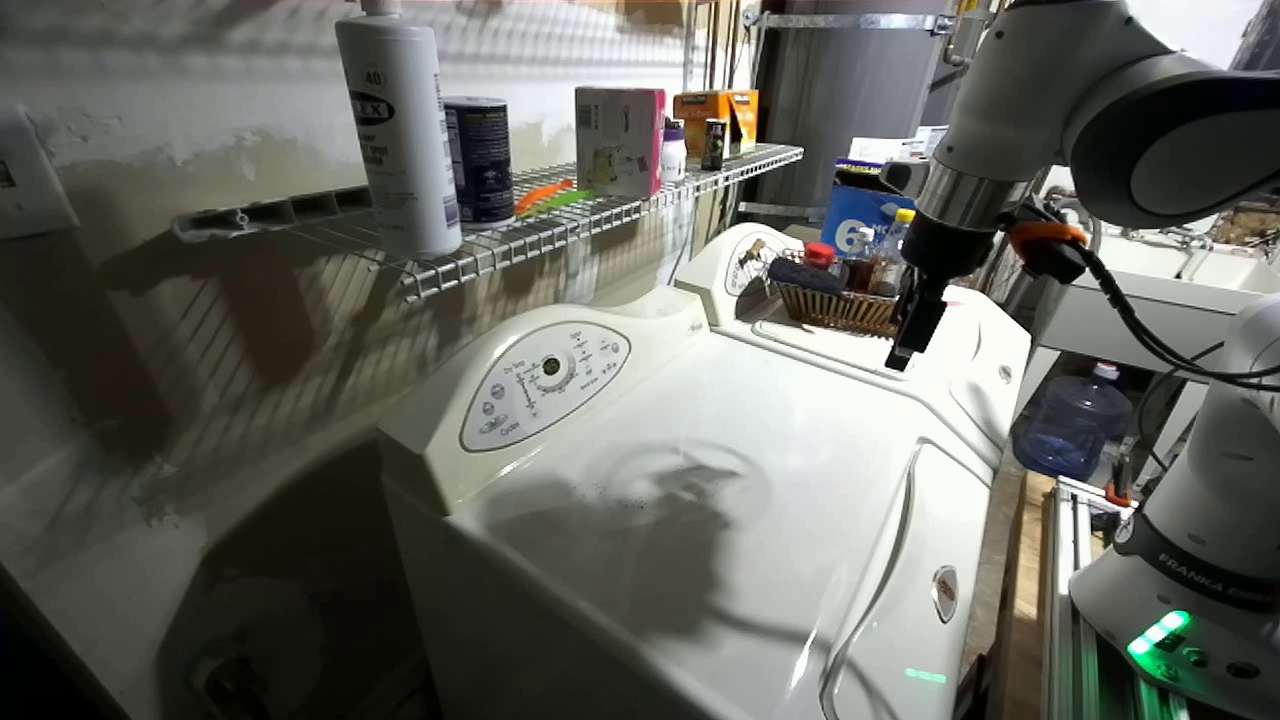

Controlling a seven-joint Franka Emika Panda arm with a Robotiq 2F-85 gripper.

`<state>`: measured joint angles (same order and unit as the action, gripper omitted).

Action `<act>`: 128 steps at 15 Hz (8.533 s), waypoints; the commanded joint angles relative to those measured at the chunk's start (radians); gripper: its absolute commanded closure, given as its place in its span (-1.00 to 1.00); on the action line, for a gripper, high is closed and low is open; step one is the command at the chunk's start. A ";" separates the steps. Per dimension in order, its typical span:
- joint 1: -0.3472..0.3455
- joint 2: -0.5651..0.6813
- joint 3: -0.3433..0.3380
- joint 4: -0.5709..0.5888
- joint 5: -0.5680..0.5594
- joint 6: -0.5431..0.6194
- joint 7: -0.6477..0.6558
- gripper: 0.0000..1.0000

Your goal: Push the middle button in the first column of the right half of the washing machine button display

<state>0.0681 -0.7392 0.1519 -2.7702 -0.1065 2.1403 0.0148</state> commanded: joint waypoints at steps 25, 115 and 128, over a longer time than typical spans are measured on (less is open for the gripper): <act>0.043 0.066 -0.053 0.018 0.026 0.101 -0.054 -1.00; 0.421 1.358 -0.450 0.981 1.552 0.816 -0.953 1.00; 0.840 0.887 -0.992 0.619 0.624 0.183 -0.416 -0.76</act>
<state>0.7666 0.2667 -0.7122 -2.1071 0.7150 2.4022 -0.5327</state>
